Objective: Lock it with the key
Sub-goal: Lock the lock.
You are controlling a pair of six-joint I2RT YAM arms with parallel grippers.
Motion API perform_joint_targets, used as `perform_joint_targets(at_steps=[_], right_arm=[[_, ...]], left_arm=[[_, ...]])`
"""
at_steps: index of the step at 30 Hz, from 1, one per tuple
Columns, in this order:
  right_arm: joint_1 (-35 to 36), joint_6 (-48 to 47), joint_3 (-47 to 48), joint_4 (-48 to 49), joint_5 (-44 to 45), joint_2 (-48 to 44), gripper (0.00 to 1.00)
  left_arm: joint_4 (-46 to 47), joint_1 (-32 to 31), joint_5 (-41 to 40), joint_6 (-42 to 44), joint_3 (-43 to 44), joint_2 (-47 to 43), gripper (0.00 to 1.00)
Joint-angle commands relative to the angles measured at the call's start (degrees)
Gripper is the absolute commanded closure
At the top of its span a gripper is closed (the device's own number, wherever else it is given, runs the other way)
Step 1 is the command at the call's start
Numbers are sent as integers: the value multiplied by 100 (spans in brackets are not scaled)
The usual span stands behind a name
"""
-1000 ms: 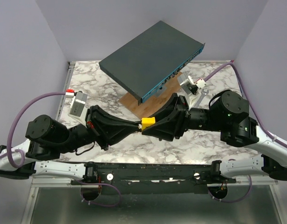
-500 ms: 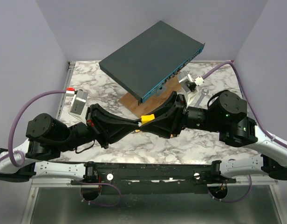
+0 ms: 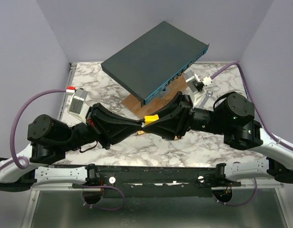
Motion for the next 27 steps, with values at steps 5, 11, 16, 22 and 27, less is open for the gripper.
perform_joint_targets(at_steps=[5, 11, 16, 22, 27], right_arm=[[-55, -210, -268, -211, 1442, 978, 99], [-55, -216, -153, -237, 1651, 1056, 99], [-54, -190, -143, -263, 1737, 1124, 99], [-49, 83, -378, -139, 1672, 1209, 99], [-24, 386, -734, 59, 1687, 1284, 99]], left_arm=[[-495, 47, 2005, -604, -586, 1290, 100], [-937, 80, 2032, -578, -671, 1374, 100], [-1298, 102, 2064, -482, -747, 1423, 100], [-1303, 183, 2083, -470, -1048, 1450, 100], [-1079, 336, 2188, -563, -1298, 1475, 100]])
